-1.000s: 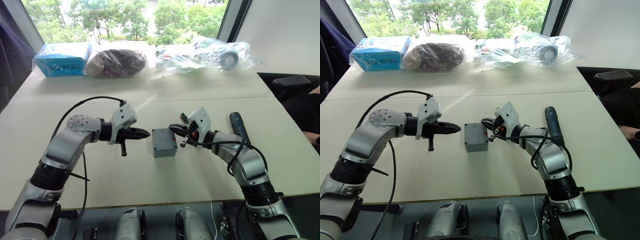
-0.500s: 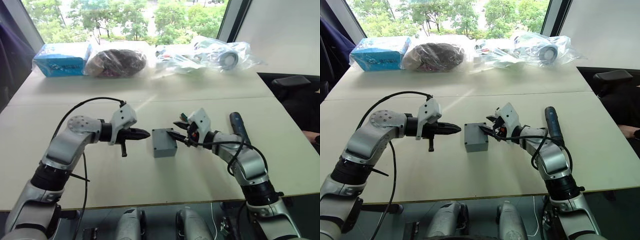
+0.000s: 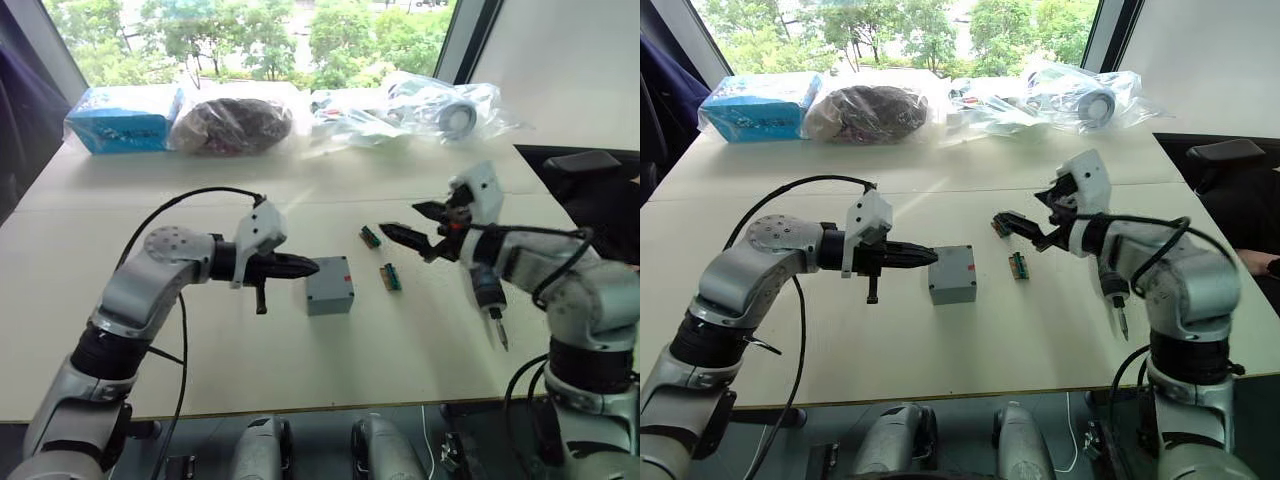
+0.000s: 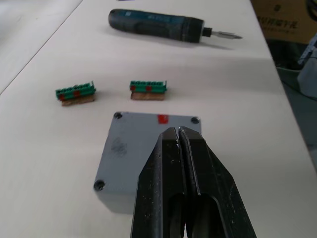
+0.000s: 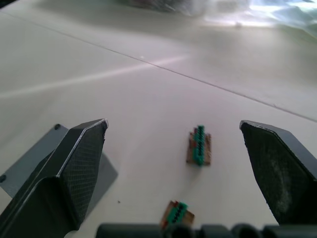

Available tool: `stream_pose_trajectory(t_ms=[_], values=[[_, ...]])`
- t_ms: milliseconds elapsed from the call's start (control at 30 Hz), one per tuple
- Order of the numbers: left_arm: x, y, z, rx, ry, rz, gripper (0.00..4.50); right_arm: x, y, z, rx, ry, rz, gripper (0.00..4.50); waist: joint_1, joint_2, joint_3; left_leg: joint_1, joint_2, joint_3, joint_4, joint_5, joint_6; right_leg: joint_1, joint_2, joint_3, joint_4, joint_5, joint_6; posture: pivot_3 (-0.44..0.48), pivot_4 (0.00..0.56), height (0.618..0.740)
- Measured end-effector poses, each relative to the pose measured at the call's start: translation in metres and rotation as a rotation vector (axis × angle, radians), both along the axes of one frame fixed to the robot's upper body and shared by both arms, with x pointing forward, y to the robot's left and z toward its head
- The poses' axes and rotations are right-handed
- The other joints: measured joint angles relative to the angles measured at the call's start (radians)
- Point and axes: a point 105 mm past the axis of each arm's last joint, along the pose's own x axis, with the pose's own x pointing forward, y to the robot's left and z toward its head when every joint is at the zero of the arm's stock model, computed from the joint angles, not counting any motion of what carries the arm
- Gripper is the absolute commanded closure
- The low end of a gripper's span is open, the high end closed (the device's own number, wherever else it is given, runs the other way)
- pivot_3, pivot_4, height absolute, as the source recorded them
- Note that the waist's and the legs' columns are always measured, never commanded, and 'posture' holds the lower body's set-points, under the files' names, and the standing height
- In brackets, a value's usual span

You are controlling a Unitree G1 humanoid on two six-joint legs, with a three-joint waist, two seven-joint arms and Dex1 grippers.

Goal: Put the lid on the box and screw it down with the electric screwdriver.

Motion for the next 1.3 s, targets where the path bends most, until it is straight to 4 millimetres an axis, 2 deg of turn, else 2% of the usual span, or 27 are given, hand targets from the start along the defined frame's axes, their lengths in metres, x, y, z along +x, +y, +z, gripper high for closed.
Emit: stream_pose_trajectory(t_ms=[100,200,367,533,700,933,1167,1300], values=[[-0.002,-0.007,0.0,-0.003,0.002,-0.035,4.5,-0.002,-0.034,0.0,-0.057,0.123,-0.125,0.02,0.0,0.0,0.0,0.0,-0.001,0.0,0.0,0.0,0.0,0.0,-0.001,0.0,0.0,0.0,0.0,0.0,0.15,0.74],[-0.006,-0.014,-0.002,-0.001,0.011,-0.078,4.5,-0.01,-0.074,-0.01,-0.086,0.298,-0.225,0.02,0.003,0.0,0.0,0.0,-0.001,0.001,0.0,-0.001,0.001,0.0,-0.001,0.001,-0.001,0.0,-0.001,0.0,0.15,0.74],[-0.01,-0.023,0.001,0.0,-0.01,-0.132,4.5,-0.015,-0.107,-0.033,-0.096,0.501,-0.319,0.02,-0.007,0.0,0.0,0.0,-0.001,0.001,0.0,-0.001,0.002,0.0,0.0,0.001,-0.004,0.0,-0.001,0.0,0.15,0.74],[-0.014,-0.024,-0.001,0.014,-0.006,-0.16,4.5,-0.02,-0.112,-0.049,-0.136,0.634,-0.313,0.02,-0.006,0.0,0.001,-0.001,-0.001,0.001,-0.001,-0.001,0.002,-0.001,0.001,0.002,-0.004,0.0,0.0,0.0,0.15,0.74],[-0.019,-0.025,0.001,0.02,-0.026,-0.17,4.5,-0.015,-0.112,-0.051,-0.173,0.663,-0.262,0.02,-0.004,0.0,0.001,-0.001,-0.001,0.001,-0.001,-0.001,0.002,-0.001,0.001,0.002,-0.006,0.0,-0.001,0.0,0.15,0.74],[-0.024,-0.024,-0.007,0.024,0.002,-0.146,4.5,-0.013,-0.114,-0.069,-0.218,0.74,-0.214,0.02,-0.004,0.0,0.001,-0.002,-0.001,0.002,-0.001,-0.001,0.002,0.0,0.001,0.002,-0.007,0.0,-0.001,0.0,0.15,0.74],[-0.031,-0.024,-0.011,0.016,0.014,-0.131,4.5,-0.006,-0.115,-0.074,-0.263,0.77,-0.178,0.02,-0.004,0.001,0.001,-0.002,-0.001,0.002,-0.001,-0.001,0.002,0.0,0.001,0.002,-0.007,0.0,-0.001,0.0,0.15,0.74],[-0.032,-0.024,-0.012,0.014,0.024,-0.112,4.5,-0.002,-0.113,-0.085,-0.279,0.809,-0.159,0.02,-0.004,0.0,0.001,-0.001,-0.001,0.002,0.0,-0.001,0.002,0.0,0.001,0.002,-0.007,0.0,0.0,0.0,0.15,0.74]])
